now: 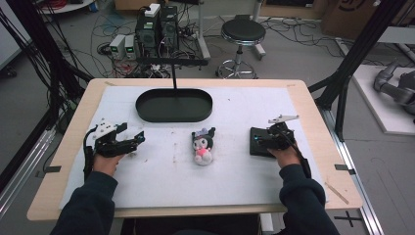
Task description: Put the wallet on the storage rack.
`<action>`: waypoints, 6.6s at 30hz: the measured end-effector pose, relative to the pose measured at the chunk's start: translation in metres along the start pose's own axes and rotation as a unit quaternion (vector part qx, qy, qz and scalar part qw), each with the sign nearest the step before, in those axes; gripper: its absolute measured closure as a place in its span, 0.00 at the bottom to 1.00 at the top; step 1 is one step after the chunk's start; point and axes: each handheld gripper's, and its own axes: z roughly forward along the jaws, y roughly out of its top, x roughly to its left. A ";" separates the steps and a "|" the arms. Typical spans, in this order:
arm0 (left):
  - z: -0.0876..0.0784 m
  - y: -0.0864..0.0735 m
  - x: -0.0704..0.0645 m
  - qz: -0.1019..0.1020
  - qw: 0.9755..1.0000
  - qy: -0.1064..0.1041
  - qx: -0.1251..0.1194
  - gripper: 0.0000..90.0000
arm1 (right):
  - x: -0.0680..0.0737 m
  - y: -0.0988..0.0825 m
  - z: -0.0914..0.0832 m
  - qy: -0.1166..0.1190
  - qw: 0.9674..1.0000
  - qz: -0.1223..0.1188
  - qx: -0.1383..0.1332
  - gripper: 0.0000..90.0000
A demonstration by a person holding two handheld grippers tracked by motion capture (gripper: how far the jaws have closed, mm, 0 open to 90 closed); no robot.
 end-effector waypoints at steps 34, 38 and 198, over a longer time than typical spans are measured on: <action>-0.001 0.000 0.001 -0.003 1.000 0.002 0.000 0.23 | 0.015 0.017 -0.049 0.052 0.989 -0.036 -0.131 1.00; -0.001 0.000 0.001 -0.003 1.000 0.003 0.000 0.23 | 0.005 0.014 -0.054 0.036 0.990 -0.013 -0.134 1.00; -0.007 -0.003 0.008 -0.014 1.000 -0.010 -0.010 0.24 | 0.082 0.151 0.039 0.090 0.983 -0.087 -0.133 0.41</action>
